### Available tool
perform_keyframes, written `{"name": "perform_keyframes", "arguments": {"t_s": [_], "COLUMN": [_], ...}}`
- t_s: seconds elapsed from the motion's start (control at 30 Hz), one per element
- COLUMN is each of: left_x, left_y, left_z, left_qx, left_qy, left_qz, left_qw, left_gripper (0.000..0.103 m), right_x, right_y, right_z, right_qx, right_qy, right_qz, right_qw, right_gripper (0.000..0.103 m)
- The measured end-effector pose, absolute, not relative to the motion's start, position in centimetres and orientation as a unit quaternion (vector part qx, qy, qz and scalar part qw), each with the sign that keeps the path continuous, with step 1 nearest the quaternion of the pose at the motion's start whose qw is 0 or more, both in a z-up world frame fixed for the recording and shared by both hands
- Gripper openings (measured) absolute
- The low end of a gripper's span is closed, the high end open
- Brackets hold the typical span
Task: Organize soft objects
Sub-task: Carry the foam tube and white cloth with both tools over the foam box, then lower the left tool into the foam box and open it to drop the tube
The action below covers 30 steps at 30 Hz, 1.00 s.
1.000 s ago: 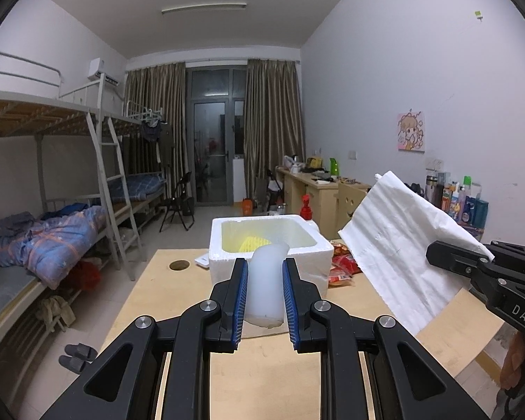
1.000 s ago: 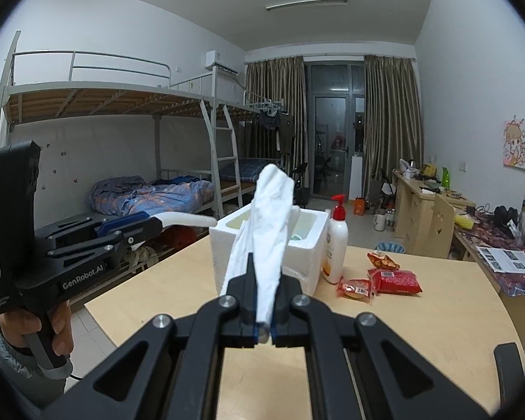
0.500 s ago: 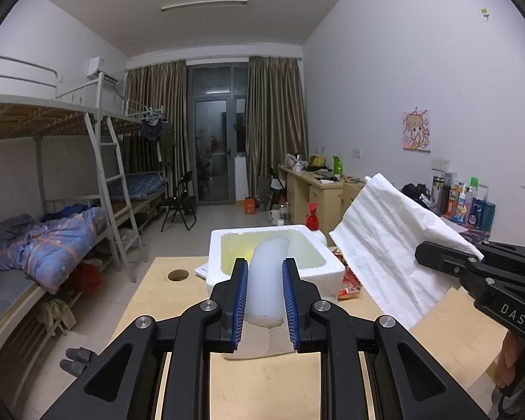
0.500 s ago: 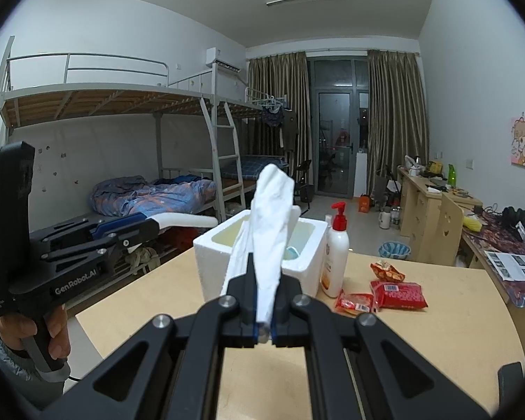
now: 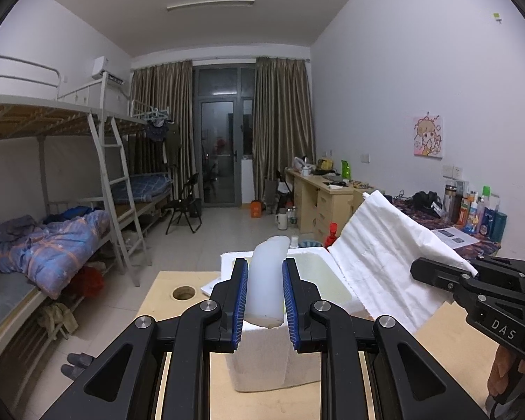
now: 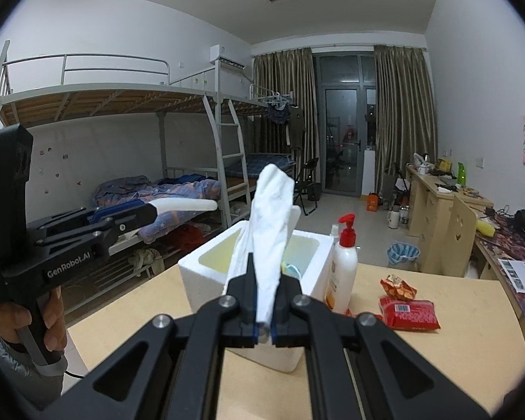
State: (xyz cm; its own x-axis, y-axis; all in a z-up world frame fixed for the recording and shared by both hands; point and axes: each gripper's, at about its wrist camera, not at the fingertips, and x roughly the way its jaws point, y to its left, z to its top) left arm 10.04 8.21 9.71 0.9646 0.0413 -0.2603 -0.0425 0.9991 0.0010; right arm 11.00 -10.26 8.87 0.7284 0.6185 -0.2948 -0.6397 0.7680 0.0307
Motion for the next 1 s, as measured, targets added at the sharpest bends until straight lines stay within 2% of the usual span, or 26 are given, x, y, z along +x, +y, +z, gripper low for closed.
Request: {"name": "perform_keyframes", "arguments": {"t_s": [1.0], "left_x": [22.0], "left_y": [10.7], "left_z": [7.5], "left_qx": [-0.014], "left_qy": [0.201], "left_qz": [-0.012], "left_qw": [0.979], "left_gripper": [0.021], "right_x": [17.7], "right_y": [-7.7], "right_z": [8.7], "right_qx": [-0.034], "right_qy": [0.176], "right_qz": [0.334], "right_qw": [0.925], "right_gripper": [0.007]}}
